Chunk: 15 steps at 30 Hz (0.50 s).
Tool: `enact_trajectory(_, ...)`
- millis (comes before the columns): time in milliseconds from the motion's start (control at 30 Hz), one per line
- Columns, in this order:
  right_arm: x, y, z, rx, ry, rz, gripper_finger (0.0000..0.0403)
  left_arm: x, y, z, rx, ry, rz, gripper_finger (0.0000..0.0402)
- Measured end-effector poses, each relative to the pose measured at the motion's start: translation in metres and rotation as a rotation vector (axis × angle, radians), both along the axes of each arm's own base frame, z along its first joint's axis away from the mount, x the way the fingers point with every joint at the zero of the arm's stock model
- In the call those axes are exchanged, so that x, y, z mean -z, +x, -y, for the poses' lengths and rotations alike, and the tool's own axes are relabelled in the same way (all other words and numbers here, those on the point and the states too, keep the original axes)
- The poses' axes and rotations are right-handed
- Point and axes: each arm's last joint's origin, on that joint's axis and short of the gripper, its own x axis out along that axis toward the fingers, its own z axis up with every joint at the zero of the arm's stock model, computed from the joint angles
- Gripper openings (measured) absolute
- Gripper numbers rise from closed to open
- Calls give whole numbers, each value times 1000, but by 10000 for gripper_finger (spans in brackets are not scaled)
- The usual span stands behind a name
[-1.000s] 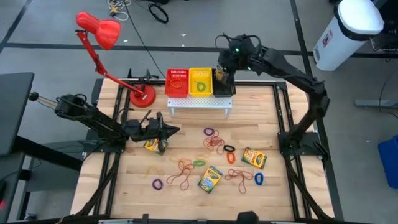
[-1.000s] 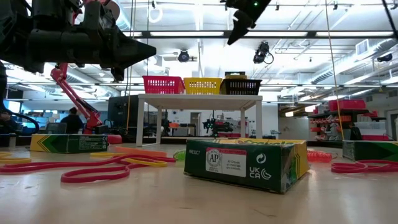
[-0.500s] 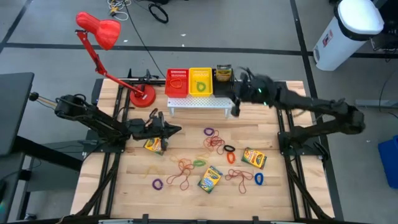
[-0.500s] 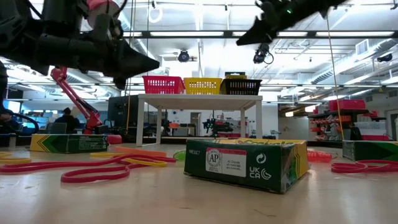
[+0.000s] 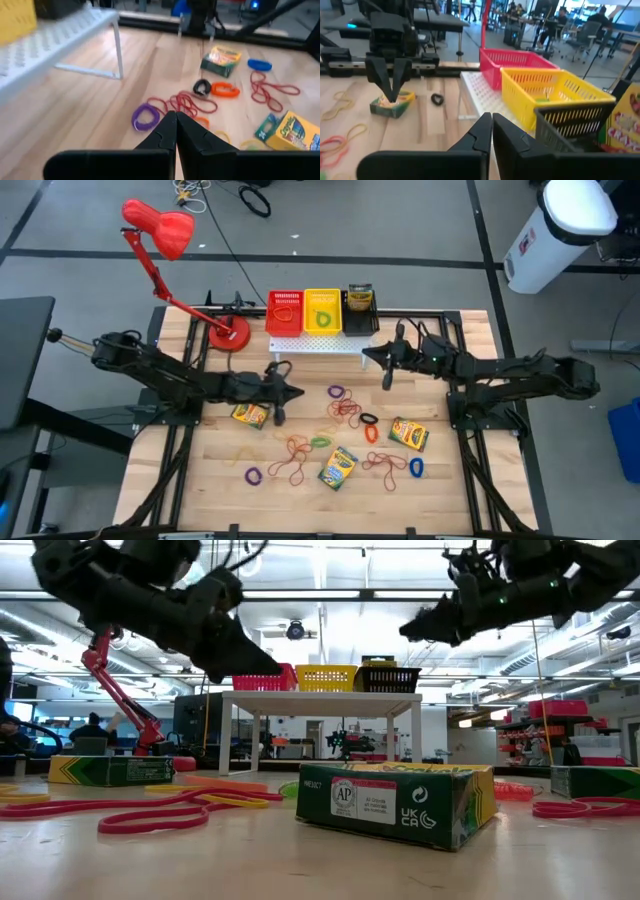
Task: Pick & Place Office Desk Supplies
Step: Put the red rubber band into the red bin on the shelf
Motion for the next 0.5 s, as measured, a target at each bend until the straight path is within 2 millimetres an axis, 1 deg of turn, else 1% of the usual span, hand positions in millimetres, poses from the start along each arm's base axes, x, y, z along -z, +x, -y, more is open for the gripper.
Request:
enact_trajectory(200,18,-6,-2,8,67,-37,25,13,25,7,35,-15,-64,7)
enact_trajectory(300,26,-9,-3,11,88,-56,18,18,39,13,22,-10,-85,11)
enact_trajectory(400,28,-10,-3,11,84,-41,6,20,54,18,19,-15,-83,27)
enact_trajectory(500,27,-10,-3,14,106,-12,6,26,67,23,27,-16,-105,47)
